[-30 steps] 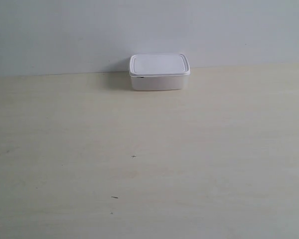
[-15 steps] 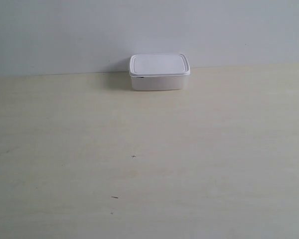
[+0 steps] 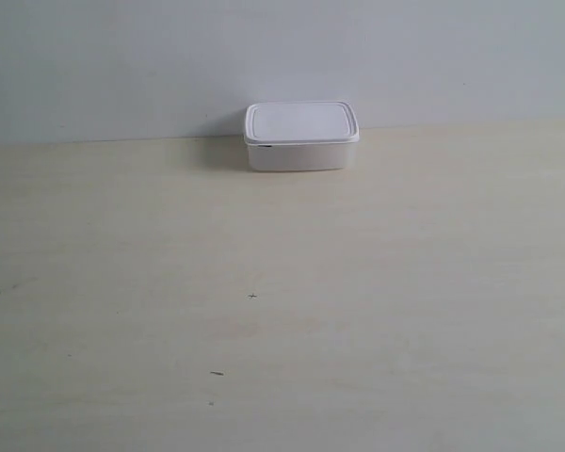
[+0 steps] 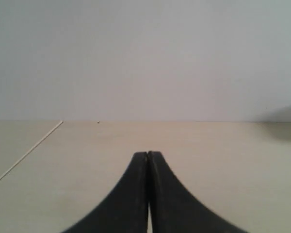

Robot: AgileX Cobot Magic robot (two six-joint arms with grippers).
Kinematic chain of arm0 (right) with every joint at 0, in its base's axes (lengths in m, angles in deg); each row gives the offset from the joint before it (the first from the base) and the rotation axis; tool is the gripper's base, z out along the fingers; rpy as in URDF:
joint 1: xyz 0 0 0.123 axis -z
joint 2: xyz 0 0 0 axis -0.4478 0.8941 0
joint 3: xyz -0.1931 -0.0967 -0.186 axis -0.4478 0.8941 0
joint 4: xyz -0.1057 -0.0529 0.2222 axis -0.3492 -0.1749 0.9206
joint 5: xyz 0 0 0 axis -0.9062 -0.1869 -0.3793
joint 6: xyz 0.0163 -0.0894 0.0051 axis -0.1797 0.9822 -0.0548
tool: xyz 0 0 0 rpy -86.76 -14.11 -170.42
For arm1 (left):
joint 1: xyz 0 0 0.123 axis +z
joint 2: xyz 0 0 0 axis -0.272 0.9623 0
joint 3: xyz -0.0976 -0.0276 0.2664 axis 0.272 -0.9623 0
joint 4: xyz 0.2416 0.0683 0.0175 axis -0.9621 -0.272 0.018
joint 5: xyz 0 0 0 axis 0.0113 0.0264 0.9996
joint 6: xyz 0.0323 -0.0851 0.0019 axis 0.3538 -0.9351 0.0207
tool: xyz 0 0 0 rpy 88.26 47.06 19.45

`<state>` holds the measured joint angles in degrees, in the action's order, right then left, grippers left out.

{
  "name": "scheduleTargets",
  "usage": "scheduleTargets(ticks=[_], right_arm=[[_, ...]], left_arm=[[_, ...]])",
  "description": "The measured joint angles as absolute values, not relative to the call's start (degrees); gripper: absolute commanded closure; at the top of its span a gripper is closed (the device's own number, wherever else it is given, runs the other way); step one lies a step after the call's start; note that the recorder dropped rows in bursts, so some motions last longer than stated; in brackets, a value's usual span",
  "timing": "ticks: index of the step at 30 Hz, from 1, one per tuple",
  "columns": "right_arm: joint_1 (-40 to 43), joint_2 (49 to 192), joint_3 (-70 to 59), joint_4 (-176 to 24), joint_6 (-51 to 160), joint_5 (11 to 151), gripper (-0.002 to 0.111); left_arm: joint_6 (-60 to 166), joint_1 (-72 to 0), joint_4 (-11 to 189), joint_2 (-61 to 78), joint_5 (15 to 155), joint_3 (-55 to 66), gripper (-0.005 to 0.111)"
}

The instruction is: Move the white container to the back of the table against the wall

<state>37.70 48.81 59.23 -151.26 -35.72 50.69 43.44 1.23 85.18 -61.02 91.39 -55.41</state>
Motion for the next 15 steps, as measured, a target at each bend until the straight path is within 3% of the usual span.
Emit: scheduleTargets(ticks=[15], right_arm=[[37.7, 48.8, 59.2, -151.3, -35.7, 50.7, 0.108]], left_arm=[[43.2, 1.2, 84.9, -61.0, 103.2, -55.4, 0.107]])
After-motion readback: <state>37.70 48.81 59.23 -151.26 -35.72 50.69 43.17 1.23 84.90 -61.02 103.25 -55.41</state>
